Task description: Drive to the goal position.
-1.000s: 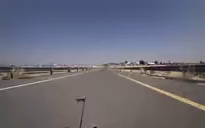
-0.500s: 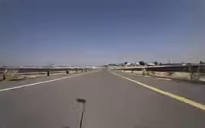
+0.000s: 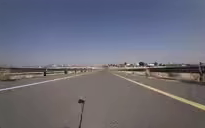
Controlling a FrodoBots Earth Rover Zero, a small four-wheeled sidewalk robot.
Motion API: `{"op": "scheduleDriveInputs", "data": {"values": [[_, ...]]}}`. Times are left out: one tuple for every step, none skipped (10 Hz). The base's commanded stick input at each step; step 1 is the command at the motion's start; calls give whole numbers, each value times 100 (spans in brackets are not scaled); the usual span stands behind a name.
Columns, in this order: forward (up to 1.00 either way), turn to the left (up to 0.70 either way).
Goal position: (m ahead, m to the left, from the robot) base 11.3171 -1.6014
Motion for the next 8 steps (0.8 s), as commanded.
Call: {"op": "scheduleDriveInputs", "data": {"values": [[100,0],[100,0],[100,0],[100,0],[100,0],[100,0],[100,0],[100,0]]}}
